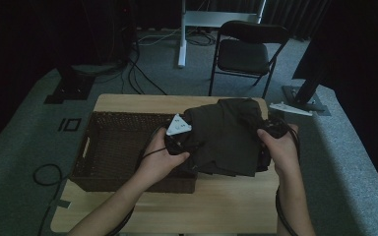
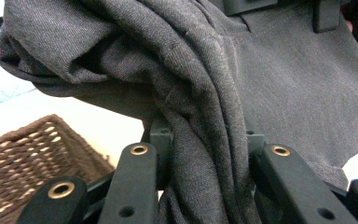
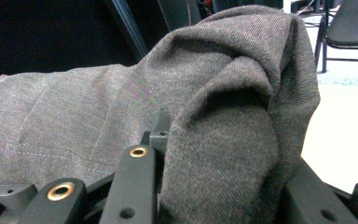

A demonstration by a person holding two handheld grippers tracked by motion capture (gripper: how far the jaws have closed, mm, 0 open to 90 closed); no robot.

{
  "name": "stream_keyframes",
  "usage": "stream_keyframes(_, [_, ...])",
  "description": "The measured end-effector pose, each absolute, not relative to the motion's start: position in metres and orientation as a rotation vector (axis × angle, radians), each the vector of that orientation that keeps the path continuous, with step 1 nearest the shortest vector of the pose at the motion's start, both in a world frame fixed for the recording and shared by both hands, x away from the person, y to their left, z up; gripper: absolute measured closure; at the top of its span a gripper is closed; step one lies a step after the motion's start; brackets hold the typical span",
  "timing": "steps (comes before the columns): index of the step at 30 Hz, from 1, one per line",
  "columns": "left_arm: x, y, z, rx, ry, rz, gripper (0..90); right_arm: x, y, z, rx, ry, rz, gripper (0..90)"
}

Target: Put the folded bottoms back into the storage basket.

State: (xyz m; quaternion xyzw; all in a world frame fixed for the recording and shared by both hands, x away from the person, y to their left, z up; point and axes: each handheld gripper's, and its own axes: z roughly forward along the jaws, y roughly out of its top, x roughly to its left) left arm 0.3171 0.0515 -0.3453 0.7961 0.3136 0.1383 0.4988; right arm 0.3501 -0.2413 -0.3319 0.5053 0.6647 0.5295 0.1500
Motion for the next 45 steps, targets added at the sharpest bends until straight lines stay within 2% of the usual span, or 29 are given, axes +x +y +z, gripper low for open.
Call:
stream_keyframes(16, [0.314, 0.110, -0.331, 1.891, 0.815, 0.388, 69.6, 0.365, -0.182, -0.313, 1.380, 1.976, 1.563, 67.3])
stream_keyframes(32, [0.311, 0.173, -0.337, 1.873, 0.909, 0.417, 69.6, 0.384, -0.116, -0.317, 1.335, 2.074, 1.576, 67.3])
stream_keyframes(45, [0.310, 0.218, -0.349, 1.882, 0.977, 0.434, 69.6, 0.399, -0.063, -0.332, 1.307, 2.155, 1.576, 67.3])
